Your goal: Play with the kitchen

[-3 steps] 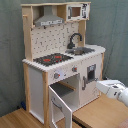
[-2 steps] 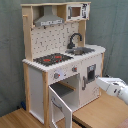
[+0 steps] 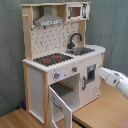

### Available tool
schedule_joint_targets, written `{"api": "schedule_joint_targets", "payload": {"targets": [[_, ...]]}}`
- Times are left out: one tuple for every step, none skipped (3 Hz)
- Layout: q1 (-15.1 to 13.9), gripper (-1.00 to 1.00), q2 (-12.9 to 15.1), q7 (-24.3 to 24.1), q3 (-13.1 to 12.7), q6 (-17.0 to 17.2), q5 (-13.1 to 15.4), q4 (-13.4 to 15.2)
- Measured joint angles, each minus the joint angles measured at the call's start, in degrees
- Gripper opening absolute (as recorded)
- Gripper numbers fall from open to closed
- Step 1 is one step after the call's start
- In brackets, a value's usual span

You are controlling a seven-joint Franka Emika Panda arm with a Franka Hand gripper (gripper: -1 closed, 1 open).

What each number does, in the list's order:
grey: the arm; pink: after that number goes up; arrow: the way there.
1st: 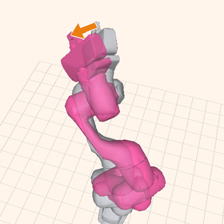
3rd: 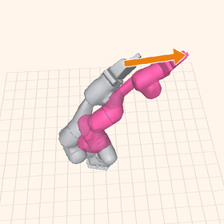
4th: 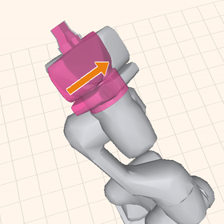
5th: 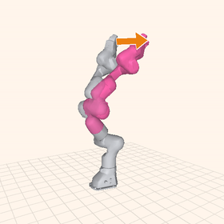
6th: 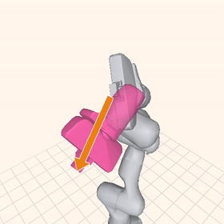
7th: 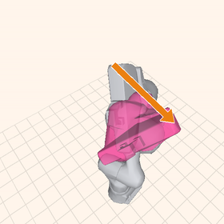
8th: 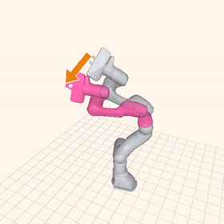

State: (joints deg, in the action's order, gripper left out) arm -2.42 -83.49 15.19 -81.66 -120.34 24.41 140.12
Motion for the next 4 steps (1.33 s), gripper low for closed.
{"api": "schedule_joint_targets", "payload": {"targets": [[-2.4, 1.00, 0.0, -0.1, 5.8, 2.4, -1.1, 0.0], [-5.4, 1.00, 0.1, -0.1, 11.5, 2.2, -1.6, 0.0], [-9.2, 1.00, 1.0, -0.4, 15.9, 1.4, -4.2, -0.3], [-13.5, 1.00, 2.3, -1.1, 18.7, 0.7, -8.2, -1.6]]}}
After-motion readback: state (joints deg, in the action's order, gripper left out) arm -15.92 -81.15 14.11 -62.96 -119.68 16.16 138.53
